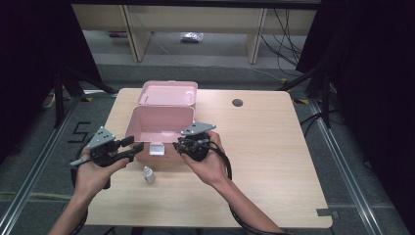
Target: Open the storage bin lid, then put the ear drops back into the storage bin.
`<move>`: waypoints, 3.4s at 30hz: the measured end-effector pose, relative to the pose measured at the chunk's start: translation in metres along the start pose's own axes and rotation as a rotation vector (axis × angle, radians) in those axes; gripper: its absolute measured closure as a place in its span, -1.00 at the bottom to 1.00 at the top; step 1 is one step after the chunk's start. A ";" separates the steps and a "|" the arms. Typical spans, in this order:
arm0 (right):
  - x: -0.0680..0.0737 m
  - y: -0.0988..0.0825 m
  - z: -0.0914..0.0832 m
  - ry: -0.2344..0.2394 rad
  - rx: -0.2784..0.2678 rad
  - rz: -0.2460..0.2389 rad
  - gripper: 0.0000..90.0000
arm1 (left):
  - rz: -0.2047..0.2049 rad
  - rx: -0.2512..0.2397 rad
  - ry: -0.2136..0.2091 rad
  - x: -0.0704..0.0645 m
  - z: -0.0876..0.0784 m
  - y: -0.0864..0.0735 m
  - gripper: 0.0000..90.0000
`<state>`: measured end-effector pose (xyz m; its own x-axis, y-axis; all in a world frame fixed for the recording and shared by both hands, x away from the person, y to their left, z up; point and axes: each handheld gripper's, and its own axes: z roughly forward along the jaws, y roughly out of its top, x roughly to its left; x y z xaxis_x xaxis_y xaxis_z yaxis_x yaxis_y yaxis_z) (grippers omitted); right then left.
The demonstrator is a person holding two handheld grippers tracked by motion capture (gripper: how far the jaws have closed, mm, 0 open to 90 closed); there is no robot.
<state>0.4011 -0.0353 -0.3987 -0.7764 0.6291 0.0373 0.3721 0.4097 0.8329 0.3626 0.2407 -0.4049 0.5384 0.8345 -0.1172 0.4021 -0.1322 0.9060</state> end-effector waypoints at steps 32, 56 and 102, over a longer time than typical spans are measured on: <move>-0.026 -0.015 -0.023 -0.048 0.046 0.053 0.62 | 0.060 0.391 -0.131 -0.006 0.015 0.004 0.23; -0.022 -0.017 -0.019 -0.035 0.070 0.048 0.64 | 0.153 0.746 -0.139 -0.013 0.055 -0.001 0.40; -0.024 -0.019 -0.020 -0.033 0.079 0.069 0.64 | 0.369 0.932 -0.164 -0.021 0.075 0.005 0.57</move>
<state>0.4026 -0.0707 -0.4042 -0.7309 0.6785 0.0735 0.4638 0.4148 0.7828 0.4091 0.1821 -0.4285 0.8123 0.5831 -0.0119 0.5700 -0.7895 0.2275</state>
